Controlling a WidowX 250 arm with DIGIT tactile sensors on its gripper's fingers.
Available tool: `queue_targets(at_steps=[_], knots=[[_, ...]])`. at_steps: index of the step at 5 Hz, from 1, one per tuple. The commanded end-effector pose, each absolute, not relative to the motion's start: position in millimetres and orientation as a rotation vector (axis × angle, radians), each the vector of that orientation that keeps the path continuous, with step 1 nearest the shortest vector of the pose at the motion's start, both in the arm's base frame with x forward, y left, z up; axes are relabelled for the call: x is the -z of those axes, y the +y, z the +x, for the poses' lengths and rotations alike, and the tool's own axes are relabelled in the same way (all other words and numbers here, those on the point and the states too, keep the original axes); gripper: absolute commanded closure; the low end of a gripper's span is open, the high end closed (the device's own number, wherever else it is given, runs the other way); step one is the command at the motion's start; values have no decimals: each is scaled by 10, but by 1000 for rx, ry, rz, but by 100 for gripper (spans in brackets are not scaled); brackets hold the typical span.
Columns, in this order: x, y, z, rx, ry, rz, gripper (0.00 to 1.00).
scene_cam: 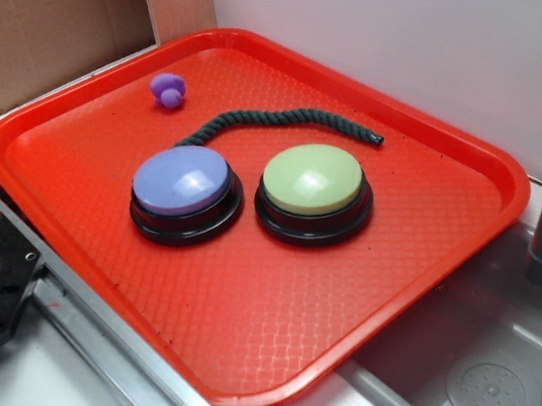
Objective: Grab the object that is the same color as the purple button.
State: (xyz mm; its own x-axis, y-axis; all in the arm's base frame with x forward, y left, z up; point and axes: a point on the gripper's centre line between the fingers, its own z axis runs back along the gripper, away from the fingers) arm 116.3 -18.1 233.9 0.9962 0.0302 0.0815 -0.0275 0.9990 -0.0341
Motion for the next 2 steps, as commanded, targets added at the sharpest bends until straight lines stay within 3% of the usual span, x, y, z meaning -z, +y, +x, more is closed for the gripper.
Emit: queue_targets(at_steps=[1, 2], knots=[[-2339, -181, 1163, -29, -82, -33, 0], [-2162, -156, 1312, -219, -78, -55, 0]])
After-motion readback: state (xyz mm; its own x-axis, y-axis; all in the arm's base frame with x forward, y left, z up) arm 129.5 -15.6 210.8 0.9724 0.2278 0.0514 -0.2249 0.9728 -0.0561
